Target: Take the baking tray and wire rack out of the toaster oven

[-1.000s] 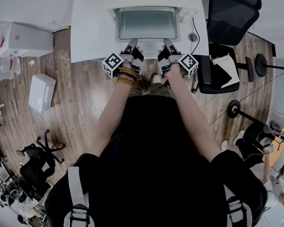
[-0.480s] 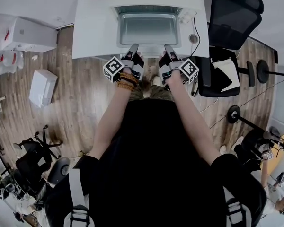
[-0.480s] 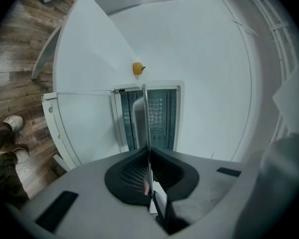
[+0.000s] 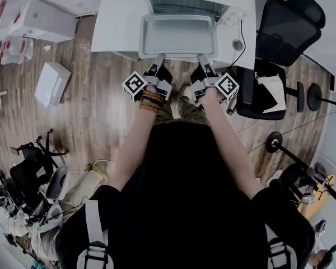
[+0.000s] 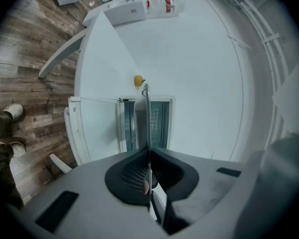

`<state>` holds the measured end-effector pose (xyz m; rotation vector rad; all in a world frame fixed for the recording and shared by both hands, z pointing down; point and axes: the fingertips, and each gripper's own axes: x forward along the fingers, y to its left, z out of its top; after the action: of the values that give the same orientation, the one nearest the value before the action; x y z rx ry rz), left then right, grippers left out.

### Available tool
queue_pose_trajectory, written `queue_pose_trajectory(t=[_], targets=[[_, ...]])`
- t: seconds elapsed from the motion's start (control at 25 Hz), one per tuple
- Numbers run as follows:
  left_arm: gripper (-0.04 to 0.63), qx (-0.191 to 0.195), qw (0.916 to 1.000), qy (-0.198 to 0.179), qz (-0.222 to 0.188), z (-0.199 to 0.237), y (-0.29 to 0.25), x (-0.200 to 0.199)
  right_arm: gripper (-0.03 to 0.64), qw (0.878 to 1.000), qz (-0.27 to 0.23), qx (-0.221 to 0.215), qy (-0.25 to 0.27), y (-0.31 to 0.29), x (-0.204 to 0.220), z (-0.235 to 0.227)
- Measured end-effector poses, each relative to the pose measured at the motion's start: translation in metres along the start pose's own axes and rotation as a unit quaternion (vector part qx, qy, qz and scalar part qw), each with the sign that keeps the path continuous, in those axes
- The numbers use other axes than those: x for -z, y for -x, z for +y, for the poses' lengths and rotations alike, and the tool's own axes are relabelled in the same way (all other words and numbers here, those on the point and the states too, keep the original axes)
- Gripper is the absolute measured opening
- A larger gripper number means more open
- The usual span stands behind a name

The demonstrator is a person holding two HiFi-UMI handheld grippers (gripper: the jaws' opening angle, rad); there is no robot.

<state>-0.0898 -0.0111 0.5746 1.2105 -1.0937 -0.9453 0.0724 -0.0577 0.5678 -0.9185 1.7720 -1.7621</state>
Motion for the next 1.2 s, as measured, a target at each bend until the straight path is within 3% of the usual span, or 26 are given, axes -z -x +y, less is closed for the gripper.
queue_pose_trajectory(t=[0.2, 0.6, 0.76, 1.2], targets=[[0.031, 0.046, 0.9983, 0.032, -0.016, -0.012, 0.031, -0.007, 0.040, 0.999, 0.026, -0.015, 0.037, -0.002, 0.026, 0.012], [0.031, 0.049, 0.9984, 0.019, -0.017, 0.004, 0.059, -0.041, 0.040, 0.998, 0.037, -0.016, 0.044, -0.015, 0.070, 0.012], [0.031, 0.047, 0.9988, 0.012, 0.001, -0.005, 0.096, -0.098, 0.040, 0.999, 0.024, -0.015, 0.042, -0.035, 0.133, 0.031], [0.031, 0.046, 0.9986, 0.011, 0.022, 0.007, 0.133, -0.195, 0.041, 0.999, 0.006, -0.001, 0.049, -0.086, 0.223, 0.034]])
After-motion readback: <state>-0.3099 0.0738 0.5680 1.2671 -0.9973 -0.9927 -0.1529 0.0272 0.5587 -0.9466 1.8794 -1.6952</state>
